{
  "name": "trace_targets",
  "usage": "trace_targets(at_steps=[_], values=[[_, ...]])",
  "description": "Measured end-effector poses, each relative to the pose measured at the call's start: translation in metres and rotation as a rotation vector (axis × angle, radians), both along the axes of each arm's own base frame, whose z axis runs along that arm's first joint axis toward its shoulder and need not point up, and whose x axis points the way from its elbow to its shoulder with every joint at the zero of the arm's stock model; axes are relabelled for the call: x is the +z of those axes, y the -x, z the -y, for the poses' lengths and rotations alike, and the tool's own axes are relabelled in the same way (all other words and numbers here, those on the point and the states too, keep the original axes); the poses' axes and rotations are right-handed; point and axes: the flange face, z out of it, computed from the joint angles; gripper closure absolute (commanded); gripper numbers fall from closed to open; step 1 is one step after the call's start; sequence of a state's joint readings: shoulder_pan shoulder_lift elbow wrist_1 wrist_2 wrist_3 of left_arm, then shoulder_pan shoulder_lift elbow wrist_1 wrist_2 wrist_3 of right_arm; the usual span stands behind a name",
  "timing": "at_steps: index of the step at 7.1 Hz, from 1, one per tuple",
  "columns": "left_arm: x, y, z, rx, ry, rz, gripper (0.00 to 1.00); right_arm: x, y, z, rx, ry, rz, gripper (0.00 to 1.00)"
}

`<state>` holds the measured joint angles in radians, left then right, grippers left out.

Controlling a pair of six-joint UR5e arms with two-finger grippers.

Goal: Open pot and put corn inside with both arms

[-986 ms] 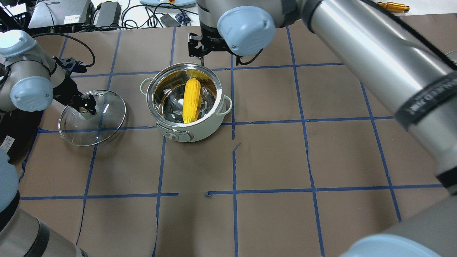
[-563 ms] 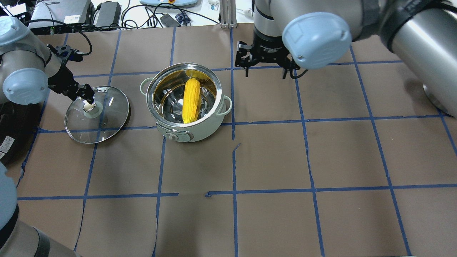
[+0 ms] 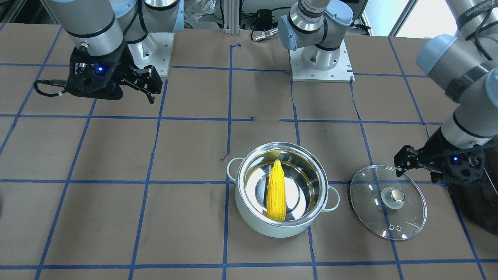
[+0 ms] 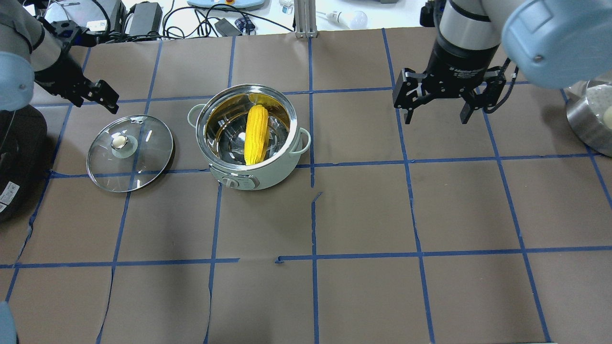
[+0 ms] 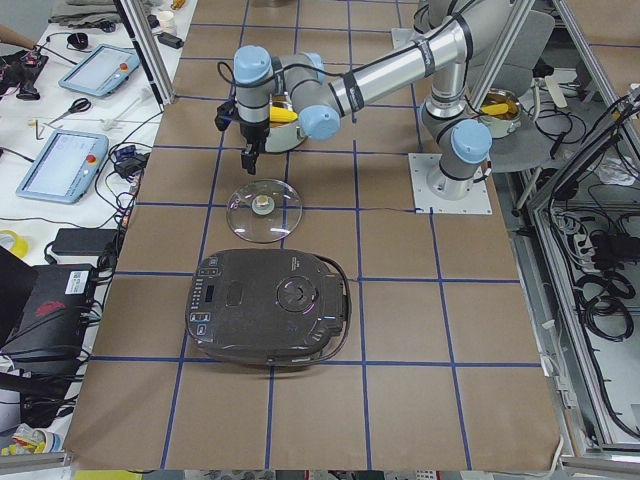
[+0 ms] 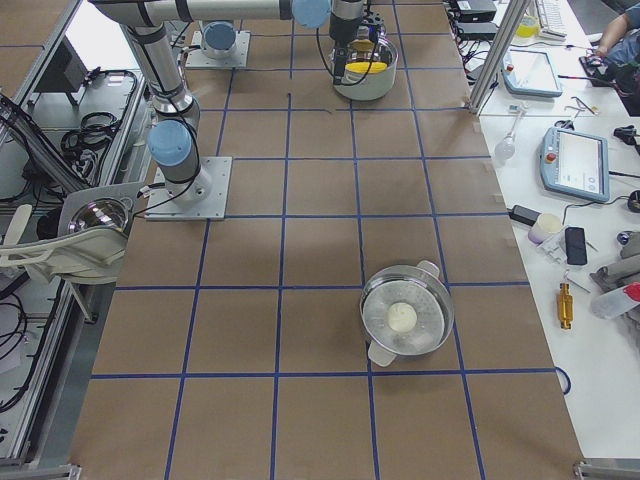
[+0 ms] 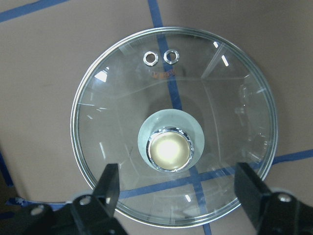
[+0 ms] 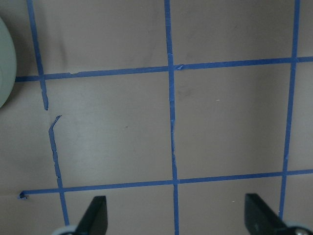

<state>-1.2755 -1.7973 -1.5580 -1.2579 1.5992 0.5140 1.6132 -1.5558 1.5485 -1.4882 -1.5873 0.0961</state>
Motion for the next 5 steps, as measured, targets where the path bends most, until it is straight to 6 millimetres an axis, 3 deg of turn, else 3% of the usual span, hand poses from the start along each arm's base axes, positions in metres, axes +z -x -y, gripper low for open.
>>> trace_targets(at_steps=[1,2,3,4,5], values=[[0.042,0.051,-0.008,0.026,0.001,0.001,0.07,0.003,0.007,-0.004,0.004,-0.002,0.001,0.0],[0.072,0.098,-0.022,0.067,0.018,-0.007,0.07,0.002,0.01,-0.008,0.002,-0.006,0.002,0.0],[0.095,0.133,-0.038,0.09,0.04,-0.03,0.07,0.003,0.011,-0.011,0.002,-0.006,0.002,0.0],[0.113,0.154,-0.055,0.101,0.059,-0.07,0.0,0.003,0.011,-0.013,0.001,-0.006,0.001,0.0],[0.125,0.166,-0.067,0.119,0.068,-0.108,0.0,0.003,0.011,-0.014,0.003,-0.005,0.002,0.0]])
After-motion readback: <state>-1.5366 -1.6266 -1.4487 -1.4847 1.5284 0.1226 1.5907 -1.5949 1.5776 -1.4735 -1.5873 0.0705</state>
